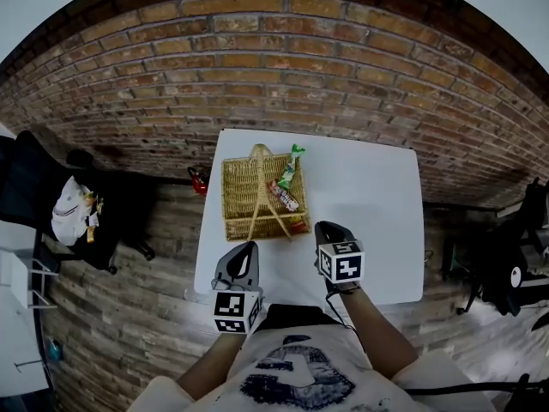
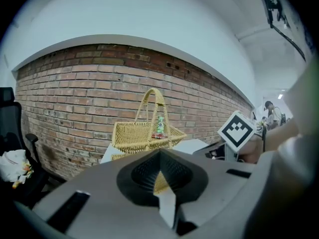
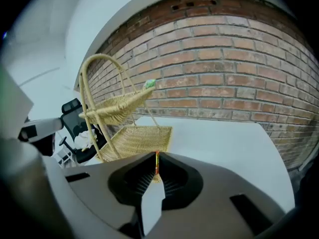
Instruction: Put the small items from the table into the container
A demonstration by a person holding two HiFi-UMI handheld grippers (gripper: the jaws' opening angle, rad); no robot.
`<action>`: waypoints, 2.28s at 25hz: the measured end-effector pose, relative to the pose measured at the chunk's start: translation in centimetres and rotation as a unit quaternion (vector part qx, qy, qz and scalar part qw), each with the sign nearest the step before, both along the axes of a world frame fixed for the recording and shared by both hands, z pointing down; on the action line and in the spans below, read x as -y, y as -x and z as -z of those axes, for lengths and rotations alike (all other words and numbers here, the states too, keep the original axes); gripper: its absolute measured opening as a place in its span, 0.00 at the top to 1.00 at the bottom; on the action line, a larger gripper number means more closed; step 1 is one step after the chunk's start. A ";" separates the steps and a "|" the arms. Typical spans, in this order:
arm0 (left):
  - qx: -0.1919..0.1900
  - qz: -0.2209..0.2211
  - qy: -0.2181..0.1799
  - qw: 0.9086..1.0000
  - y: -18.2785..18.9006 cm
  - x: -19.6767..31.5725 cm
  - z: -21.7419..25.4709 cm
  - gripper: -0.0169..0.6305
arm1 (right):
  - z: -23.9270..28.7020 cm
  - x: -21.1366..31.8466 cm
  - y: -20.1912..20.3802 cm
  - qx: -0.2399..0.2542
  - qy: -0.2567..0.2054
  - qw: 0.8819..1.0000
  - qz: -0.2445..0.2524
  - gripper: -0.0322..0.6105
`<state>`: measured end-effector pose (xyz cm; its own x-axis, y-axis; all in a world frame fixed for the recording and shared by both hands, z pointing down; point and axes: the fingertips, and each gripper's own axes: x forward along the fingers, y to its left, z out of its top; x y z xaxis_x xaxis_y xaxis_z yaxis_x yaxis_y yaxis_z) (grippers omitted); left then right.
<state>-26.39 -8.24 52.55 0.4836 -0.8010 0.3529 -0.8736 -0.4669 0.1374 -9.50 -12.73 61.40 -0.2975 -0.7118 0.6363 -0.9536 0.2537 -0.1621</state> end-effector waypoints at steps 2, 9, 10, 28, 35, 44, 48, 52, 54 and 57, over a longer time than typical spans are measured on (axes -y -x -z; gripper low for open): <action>-0.001 -0.003 -0.009 1.000 -0.4 -0.2 0.6 0.90 | 2.0 -0.6 -0.7 0.015 -0.024 1.000 -0.004 0.90; 0.000 -0.013 -0.049 0.999 -3.3 -1.5 4.1 0.90 | 8.4 -3.1 -4.3 0.040 -0.102 0.994 -0.005 0.91; 0.000 -0.015 -0.053 0.998 -3.8 -1.8 4.7 0.90 | 9.3 -3.6 -4.8 0.043 -0.111 0.993 -0.005 0.91; -0.004 -0.039 -0.136 0.990 -13.8 -9.8 12.4 0.90 | 20.2 -14.8 -14.3 0.071 -0.239 0.968 -0.027 0.92; -0.001 -0.054 -0.152 0.987 -16.1 -11.9 13.5 0.90 | 21.8 -17.4 -15.9 0.072 -0.267 0.960 -0.036 0.92; 0.001 -0.062 -0.153 0.986 -17.6 -12.4 13.8 0.90 | 21.7 -18.1 -16.7 0.081 -0.263 0.961 -0.038 0.92; 0.000 -0.060 -0.153 0.986 -17.8 -12.2 13.9 0.90 | 21.8 -17.8 -16.8 0.084 -0.263 0.960 -0.039 0.92; -0.001 -0.058 -0.151 0.987 -17.6 -12.1 13.8 0.90 | 21.7 -17.7 -16.6 0.083 -0.262 0.961 -0.038 0.92; -0.001 -0.058 -0.149 0.987 -17.5 -12.1 13.7 0.90 | 21.6 -17.7 -16.5 0.083 -0.260 0.961 -0.037 0.92; -0.003 -0.058 -0.147 0.988 -17.6 -11.9 13.5 0.90 | 21.4 -17.6 -16.6 0.084 -0.257 0.962 -0.038 0.92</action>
